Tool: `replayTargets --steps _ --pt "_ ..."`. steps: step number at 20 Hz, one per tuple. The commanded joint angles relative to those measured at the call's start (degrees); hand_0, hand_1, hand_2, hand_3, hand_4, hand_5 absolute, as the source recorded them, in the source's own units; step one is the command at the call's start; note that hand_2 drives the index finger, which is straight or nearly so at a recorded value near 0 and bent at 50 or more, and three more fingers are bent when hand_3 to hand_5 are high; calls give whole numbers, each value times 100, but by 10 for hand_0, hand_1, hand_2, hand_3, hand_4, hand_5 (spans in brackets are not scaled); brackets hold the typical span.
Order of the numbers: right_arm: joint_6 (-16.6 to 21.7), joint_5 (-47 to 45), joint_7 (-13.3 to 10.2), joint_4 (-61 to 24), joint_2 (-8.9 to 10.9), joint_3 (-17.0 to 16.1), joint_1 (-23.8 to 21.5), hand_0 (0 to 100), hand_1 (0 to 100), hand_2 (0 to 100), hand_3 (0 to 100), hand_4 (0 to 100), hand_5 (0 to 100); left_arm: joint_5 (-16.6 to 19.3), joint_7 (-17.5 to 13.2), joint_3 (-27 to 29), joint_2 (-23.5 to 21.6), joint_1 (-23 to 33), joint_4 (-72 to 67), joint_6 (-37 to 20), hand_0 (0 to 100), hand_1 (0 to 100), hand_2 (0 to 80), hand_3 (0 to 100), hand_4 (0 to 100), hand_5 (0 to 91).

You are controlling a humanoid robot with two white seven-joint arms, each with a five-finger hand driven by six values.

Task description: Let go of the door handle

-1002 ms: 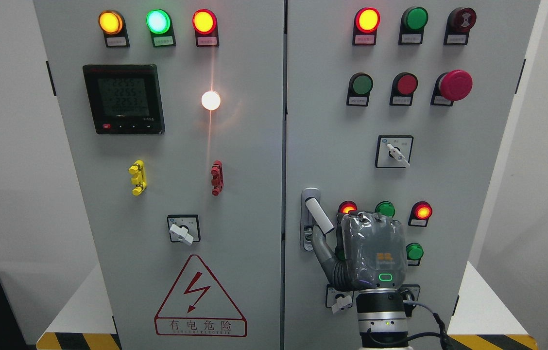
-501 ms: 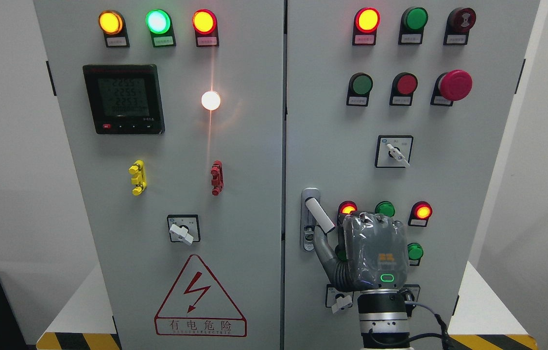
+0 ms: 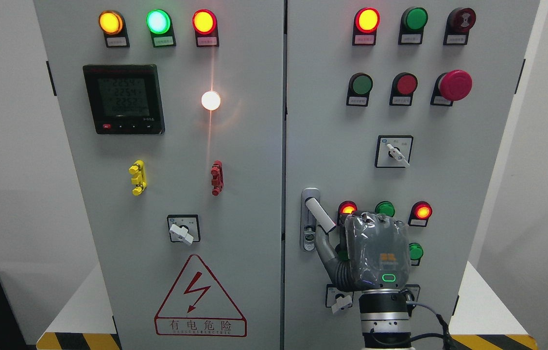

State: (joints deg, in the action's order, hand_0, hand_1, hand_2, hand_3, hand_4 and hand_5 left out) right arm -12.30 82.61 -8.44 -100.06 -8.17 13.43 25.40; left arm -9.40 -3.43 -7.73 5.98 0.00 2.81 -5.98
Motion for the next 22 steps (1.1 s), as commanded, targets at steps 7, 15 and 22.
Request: replayTargets --steps 7,15,22 --pt "0 1 -17 -4 0 -33 0 566 444 947 1000 988 1000 0 0 0 0 44 0 0 120 556 0 0 0 0" --pt "0 -8 -17 -4 0 -68 0 571 438 946 1000 989 1000 0 0 0 0 53 0 0 120 556 0 0 0 0" --pt "0 -17 -26 -13 0 -77 0 577 428 947 1000 989 1000 0 0 0 0 44 0 9 120 556 0 0 0 0"
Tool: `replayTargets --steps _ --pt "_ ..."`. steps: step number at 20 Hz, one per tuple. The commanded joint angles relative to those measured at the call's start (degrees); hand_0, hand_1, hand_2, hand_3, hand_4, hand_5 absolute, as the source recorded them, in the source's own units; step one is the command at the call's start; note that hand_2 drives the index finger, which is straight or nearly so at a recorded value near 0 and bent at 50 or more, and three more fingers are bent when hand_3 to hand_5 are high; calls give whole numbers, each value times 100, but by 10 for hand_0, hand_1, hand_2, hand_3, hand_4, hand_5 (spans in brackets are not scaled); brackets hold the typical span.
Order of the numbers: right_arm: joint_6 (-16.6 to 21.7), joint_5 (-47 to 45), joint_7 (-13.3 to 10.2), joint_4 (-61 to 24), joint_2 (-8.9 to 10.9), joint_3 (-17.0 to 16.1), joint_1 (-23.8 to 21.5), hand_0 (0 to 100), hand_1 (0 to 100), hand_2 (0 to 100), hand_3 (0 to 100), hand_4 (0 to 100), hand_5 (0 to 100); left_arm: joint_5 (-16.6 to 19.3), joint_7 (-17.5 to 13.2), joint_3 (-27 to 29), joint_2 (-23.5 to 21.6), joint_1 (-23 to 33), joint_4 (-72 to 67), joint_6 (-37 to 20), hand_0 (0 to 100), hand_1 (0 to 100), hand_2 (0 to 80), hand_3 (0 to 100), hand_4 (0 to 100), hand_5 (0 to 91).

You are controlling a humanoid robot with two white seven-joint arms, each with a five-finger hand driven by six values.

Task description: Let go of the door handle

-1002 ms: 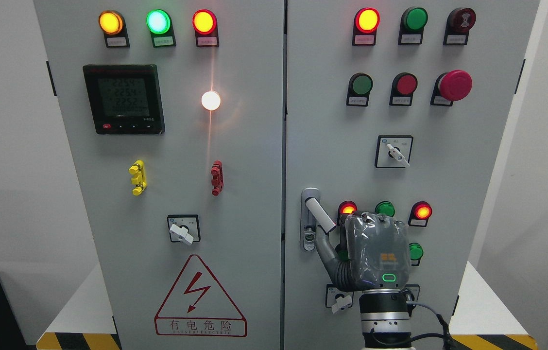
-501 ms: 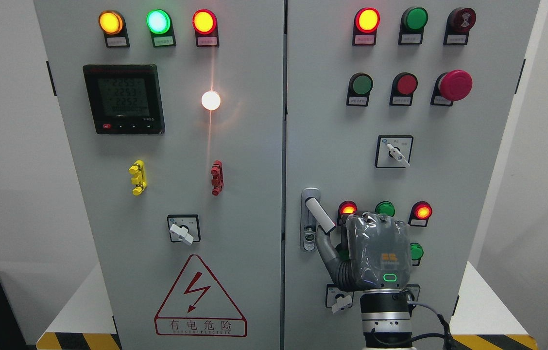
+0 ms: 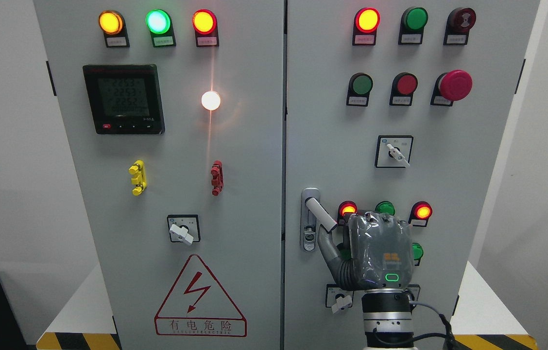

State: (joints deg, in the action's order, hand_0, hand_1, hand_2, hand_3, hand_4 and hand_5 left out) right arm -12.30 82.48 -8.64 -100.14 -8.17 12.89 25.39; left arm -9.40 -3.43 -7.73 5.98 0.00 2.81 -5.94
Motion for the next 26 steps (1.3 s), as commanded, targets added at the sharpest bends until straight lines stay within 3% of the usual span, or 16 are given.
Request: replayTargets --steps 1,26 --pt "0 -4 -6 -6 0 -24 1 578 427 947 1000 989 1000 0 0 0 0 53 0 5 120 556 0 0 0 0" --pt "0 -4 -6 -23 0 -94 36 590 403 944 1000 987 1000 0 0 0 0 44 0 -4 120 556 0 0 0 0"
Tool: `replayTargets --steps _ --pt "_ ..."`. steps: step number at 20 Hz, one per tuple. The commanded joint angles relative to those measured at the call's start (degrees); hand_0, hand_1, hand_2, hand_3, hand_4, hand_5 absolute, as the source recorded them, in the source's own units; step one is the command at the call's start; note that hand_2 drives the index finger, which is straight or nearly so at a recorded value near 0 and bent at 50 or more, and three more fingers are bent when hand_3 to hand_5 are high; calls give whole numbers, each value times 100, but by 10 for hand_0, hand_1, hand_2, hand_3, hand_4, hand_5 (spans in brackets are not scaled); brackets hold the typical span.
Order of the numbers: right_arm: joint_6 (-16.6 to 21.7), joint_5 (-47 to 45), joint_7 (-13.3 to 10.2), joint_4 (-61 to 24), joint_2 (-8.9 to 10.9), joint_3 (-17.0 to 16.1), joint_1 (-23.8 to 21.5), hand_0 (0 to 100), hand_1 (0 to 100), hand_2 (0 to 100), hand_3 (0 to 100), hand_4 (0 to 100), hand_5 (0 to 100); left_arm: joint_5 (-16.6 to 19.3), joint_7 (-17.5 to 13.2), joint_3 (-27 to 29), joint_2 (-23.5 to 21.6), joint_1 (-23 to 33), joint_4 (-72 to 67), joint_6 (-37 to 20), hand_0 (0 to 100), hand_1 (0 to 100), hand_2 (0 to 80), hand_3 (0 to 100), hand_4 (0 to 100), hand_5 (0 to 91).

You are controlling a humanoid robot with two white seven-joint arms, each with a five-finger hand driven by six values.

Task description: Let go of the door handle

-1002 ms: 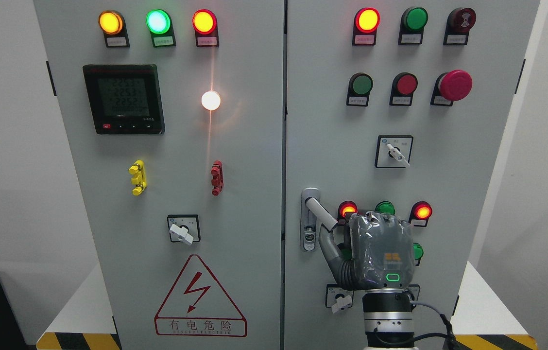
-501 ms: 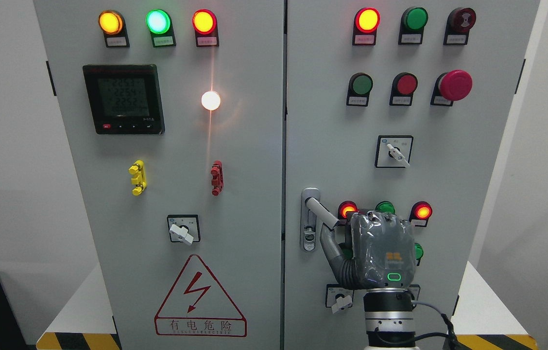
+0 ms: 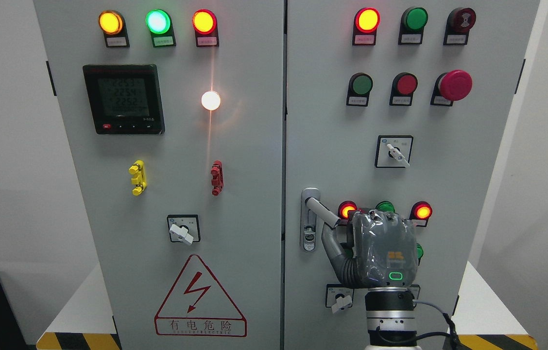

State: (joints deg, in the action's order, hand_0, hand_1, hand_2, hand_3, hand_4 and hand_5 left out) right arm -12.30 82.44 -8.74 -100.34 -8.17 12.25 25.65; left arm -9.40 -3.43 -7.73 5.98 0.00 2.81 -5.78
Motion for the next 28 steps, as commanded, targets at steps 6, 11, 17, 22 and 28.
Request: replayTargets --steps 6,11,17,22,28 --pt "0 0 4 -3 0 -29 28 592 400 942 1000 986 1000 0 0 0 0 44 0 -20 120 556 0 0 0 0" --pt "0 0 13 -3 0 -38 46 593 400 942 1000 986 1000 0 0 0 0 53 0 -20 120 556 0 0 0 0" --pt "0 0 4 -3 0 -38 54 593 399 939 1000 986 1000 0 0 0 0 53 0 -20 120 556 0 0 0 0" --pt "0 0 13 -3 0 -38 89 595 397 941 1000 986 1000 0 0 0 0 53 0 -20 120 556 0 0 0 0" --pt "0 0 13 -12 0 -38 98 595 397 940 1000 986 1000 0 0 0 0 53 0 -20 120 556 0 0 0 0"
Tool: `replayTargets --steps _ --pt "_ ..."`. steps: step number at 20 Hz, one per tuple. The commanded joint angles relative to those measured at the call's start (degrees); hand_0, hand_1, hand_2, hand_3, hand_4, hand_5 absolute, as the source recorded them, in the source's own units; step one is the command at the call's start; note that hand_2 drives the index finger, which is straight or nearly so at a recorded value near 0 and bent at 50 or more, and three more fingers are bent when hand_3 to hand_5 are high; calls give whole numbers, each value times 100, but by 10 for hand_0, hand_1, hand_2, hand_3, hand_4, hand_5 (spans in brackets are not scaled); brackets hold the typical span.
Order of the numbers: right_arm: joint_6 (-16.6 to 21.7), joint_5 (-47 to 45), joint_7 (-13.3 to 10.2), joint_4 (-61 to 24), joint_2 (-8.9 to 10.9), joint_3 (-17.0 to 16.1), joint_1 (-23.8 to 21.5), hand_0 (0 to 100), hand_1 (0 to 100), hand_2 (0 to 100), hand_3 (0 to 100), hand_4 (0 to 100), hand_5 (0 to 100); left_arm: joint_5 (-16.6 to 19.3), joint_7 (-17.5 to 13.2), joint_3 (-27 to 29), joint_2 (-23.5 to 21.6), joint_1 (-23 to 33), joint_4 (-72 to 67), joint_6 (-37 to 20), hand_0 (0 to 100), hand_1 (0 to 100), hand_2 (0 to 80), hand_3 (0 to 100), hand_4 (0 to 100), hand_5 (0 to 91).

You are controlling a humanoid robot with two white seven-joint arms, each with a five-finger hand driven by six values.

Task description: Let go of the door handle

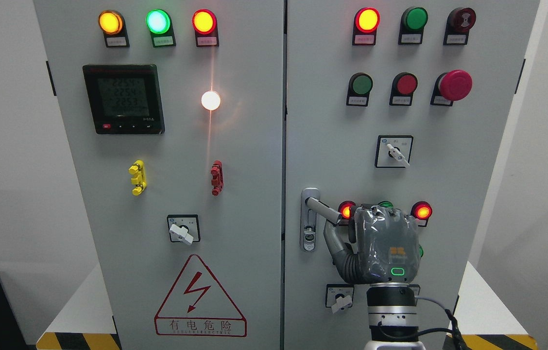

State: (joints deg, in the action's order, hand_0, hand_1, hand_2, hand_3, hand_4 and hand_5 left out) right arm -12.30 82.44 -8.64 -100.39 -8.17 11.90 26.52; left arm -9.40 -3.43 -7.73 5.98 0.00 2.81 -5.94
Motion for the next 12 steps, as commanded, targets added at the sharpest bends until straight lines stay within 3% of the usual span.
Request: replayTargets --steps 1,12 --pt "0 0 3 -7 0 -3 20 595 396 939 1000 985 1000 0 0 0 0 53 0 5 120 556 0 0 0 0" --pt "0 0 3 -7 0 -12 46 601 388 942 1000 985 1000 0 0 0 0 53 0 -4 120 556 0 0 0 0"
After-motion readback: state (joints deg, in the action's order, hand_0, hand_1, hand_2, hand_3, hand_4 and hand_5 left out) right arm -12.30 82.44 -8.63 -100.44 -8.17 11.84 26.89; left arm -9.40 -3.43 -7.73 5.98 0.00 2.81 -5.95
